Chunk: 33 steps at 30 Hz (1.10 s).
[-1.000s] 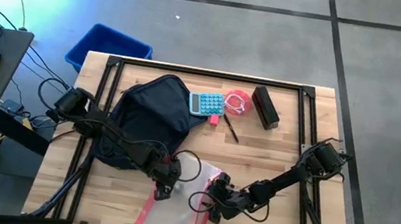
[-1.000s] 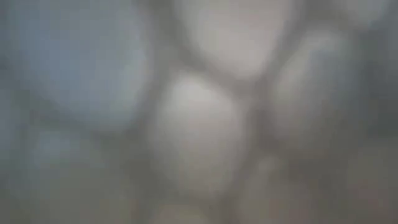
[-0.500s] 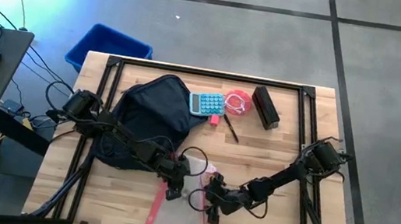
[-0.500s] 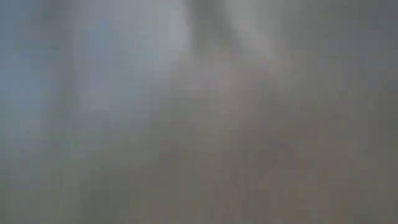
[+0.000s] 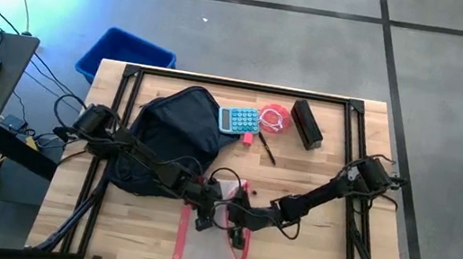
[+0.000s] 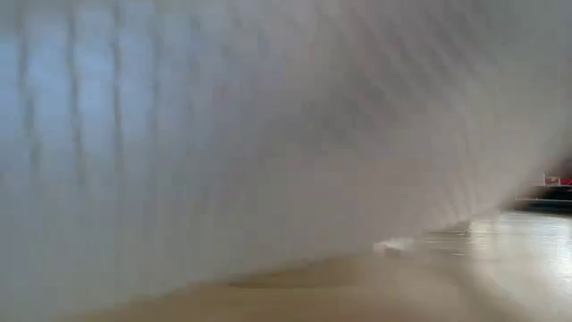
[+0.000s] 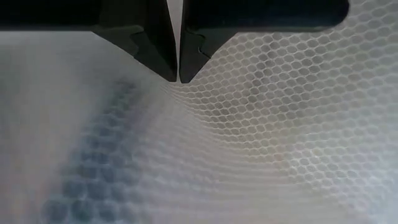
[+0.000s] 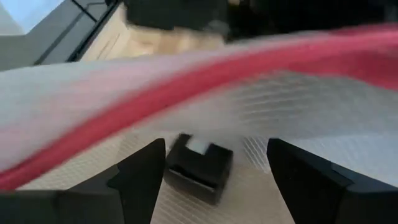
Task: Unpack backpack
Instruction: Remove the black charger adapter from the transparent pink zip bag
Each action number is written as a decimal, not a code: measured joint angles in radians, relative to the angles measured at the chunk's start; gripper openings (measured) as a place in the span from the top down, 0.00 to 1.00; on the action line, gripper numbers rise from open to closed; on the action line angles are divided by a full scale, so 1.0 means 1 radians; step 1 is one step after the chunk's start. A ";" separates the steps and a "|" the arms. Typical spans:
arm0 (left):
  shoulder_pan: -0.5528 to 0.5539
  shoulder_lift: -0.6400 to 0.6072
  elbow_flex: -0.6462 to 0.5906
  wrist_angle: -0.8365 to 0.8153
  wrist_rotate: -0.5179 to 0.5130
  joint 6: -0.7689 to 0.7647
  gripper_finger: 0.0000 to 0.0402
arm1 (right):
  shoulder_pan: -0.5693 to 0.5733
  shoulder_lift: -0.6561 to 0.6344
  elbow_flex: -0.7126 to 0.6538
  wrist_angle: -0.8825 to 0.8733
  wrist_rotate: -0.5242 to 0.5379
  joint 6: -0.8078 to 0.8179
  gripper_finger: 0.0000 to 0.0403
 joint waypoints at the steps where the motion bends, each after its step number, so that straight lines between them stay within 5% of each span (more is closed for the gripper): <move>1: 0.000 0.006 0.000 -0.002 0.000 -0.004 1.00 | 0.000 0.000 0.009 -0.022 -0.002 -0.008 0.31; 8: 0.000 -0.002 0.000 -0.025 -0.003 -0.003 1.00 | -0.006 0.002 0.015 -0.113 -0.095 -0.046 0.26; 22: 0.010 -0.014 0.000 -0.055 -0.012 -0.004 1.00 | -0.011 0.128 0.080 0.016 -0.106 -0.066 0.33; 33: 0.010 -0.143 0.128 -0.395 0.117 0.049 1.00 | -0.011 0.137 0.089 -0.024 -0.089 0.030 0.43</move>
